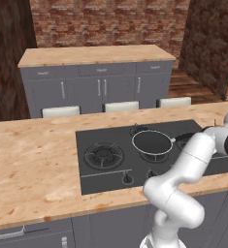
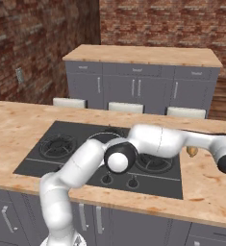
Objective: Place the pan on the front center burner on the stove. Then place the tomato and the onion in the pan and turn on the front center burner.
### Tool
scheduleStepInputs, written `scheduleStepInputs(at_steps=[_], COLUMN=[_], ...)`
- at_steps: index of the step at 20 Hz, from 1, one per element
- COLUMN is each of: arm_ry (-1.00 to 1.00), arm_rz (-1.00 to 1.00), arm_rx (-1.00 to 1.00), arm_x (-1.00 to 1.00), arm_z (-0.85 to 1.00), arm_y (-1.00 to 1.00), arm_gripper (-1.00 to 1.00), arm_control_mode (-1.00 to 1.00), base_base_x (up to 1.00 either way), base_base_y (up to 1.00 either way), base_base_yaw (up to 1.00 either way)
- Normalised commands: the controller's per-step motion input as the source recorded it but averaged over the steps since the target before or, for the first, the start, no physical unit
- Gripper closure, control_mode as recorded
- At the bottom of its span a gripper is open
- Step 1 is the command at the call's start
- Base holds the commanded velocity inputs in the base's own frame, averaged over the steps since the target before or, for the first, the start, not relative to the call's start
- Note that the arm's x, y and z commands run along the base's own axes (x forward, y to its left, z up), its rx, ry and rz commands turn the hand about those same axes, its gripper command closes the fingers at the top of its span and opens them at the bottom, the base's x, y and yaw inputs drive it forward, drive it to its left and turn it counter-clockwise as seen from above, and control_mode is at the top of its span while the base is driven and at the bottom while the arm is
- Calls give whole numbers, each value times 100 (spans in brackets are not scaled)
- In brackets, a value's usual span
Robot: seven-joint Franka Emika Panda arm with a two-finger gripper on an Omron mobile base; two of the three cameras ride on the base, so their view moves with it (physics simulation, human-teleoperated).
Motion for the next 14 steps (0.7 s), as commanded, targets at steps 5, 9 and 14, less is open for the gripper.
scheduleStepInputs(at_steps=[5, 9, 14], arm_ry=[-10, -19, -11], arm_rz=[1, 0, 0], arm_rx=[3, 0, 0], arm_x=[0, 9, 0], arm_z=[-11, -20, -23], arm_y=[0, 0, -3], arm_gripper=[-100, -100, -100], arm_control_mode=[-100, -100, -100], base_base_x=[0, 0, 0], base_base_y=[0, 0, 0], base_base_yaw=[0, 0, 0])
